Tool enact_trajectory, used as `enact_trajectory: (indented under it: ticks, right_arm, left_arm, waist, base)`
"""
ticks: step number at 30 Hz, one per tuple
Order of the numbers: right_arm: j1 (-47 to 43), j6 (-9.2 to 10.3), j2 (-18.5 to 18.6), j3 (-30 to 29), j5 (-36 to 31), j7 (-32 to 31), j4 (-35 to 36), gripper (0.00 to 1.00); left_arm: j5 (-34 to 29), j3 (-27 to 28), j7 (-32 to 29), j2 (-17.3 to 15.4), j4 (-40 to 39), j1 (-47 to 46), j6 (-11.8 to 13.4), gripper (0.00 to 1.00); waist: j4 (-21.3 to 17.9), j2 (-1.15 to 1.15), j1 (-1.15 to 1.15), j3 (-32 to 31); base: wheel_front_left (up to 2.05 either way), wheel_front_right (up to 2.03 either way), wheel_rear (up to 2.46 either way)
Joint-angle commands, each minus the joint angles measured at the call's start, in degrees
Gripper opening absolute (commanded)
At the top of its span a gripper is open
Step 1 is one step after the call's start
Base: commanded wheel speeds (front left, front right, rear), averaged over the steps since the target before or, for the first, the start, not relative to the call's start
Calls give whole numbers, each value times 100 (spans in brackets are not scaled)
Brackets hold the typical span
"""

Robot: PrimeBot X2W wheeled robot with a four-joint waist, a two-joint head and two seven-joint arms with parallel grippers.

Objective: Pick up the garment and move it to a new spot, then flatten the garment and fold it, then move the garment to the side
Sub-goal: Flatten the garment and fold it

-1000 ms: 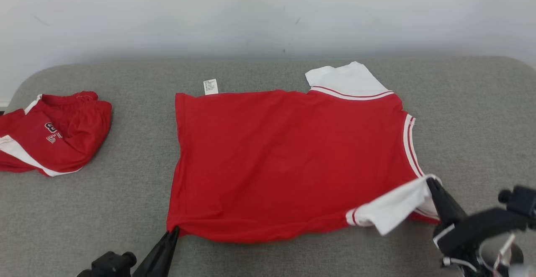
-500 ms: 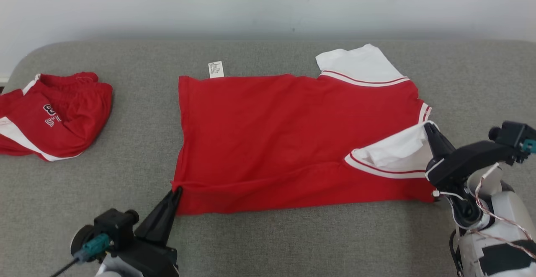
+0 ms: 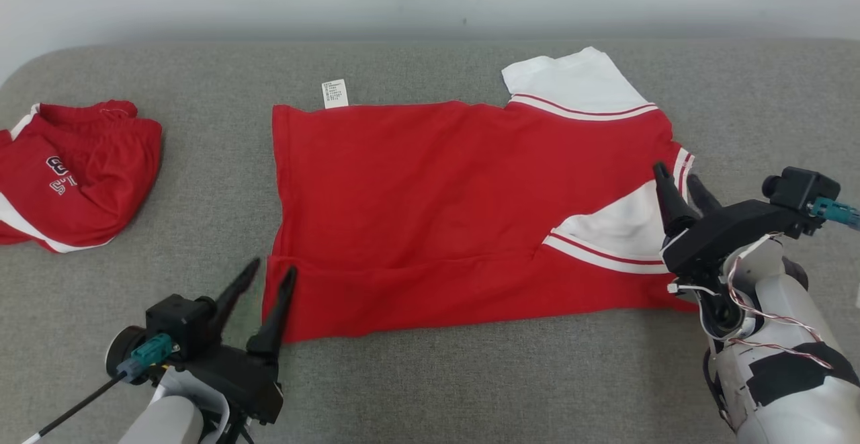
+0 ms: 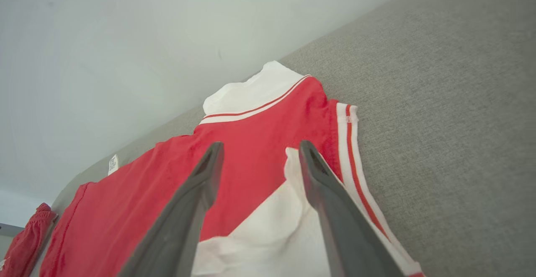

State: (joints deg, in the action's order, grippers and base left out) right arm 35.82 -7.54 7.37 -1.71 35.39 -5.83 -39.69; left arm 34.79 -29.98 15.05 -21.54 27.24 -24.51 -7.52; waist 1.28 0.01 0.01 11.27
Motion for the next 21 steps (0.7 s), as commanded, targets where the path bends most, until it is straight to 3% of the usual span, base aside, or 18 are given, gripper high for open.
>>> enact_trajectory:
  ticks: [1,13,21]
  right_arm:
    - [-97,12,107,86,91,106,-5,100]
    - [-1100,12,889,899,220,506,404,100]
    - [-1627,12,1031,1006,320,535,601,100]
  left_arm:
    - [-104,127,19,51,-4,81,7,100]
    - [-411,661,19,248,-214,917,8,100]
    - [-439,663,19,328,-92,1238,8,100]
  waist:
    - [-12,-1,-1,-65]
    - [-23,-1,-1,-333]
    - [-121,-1,-1,-271]
  base:
    - [0,0,0]
    - [0,0,0]
    - [0,0,0]
